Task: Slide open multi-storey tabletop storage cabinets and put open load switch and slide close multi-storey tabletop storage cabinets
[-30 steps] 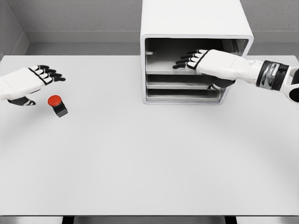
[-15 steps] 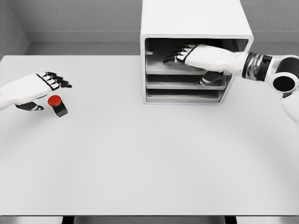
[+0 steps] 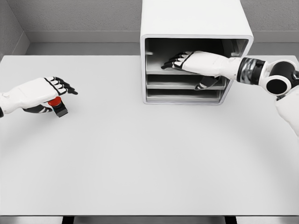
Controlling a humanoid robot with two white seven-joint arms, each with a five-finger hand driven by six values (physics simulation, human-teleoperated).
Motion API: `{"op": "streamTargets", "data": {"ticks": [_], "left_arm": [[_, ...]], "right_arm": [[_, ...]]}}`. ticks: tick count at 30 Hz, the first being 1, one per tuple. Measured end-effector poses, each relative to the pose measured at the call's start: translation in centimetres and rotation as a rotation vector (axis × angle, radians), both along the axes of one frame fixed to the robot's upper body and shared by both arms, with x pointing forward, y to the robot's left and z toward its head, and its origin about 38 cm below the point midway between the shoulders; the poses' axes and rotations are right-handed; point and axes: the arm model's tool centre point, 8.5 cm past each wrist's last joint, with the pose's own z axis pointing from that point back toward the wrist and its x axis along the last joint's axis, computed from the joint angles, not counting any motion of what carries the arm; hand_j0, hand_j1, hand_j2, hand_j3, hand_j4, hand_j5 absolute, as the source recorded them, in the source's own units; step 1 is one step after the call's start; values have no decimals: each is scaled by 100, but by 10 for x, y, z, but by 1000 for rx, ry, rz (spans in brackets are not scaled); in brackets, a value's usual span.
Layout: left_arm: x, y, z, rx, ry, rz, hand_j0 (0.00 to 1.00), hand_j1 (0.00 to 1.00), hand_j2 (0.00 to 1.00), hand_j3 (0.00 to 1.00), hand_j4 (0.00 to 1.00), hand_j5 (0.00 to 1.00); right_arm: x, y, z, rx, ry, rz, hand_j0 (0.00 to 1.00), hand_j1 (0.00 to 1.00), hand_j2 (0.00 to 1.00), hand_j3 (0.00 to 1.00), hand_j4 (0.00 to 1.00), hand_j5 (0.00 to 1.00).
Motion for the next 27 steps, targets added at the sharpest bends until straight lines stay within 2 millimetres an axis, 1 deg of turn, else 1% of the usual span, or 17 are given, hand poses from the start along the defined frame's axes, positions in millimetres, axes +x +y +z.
{"op": "streamTargets", "data": {"ticks": [8,9,12,14,21,23,27], "left_arm": [[-2,2,-6,13,17,2,87,87,87,87,87,87],[-2,2,-6,15,19,2,82,82,82,82,82,82],[-2,2,-8,20,23,1,78,78,78,78,78,78],[-2,2,-8,22,23,2,73,73,73,73,73,73],[-1,5,-10,29,28,10,70,70,70,70,70,70],[-1,6,-10,30,29,13,66,66,66,66,66,66],[-1,8,-12,33,35,17,55,55,55,55,55,55]], "right_arm": [[-1,-3,-2,-16,0,-5,100,100,100,100,100,100],[-1,-5,-2,-20,-1,-7,100,100,100,100,100,100],[-3,-8,-3,-26,0,-10,100,100,100,100,100,100],[-5,-9,-1,-33,-9,-5,100,100,100,100,100,100],[-10,-12,3,-38,-22,3,100,100,100,100,100,100],[-12,-11,4,-42,-27,7,100,100,100,100,100,100],[-17,-12,5,-48,-35,18,100,100,100,100,100,100]]}}
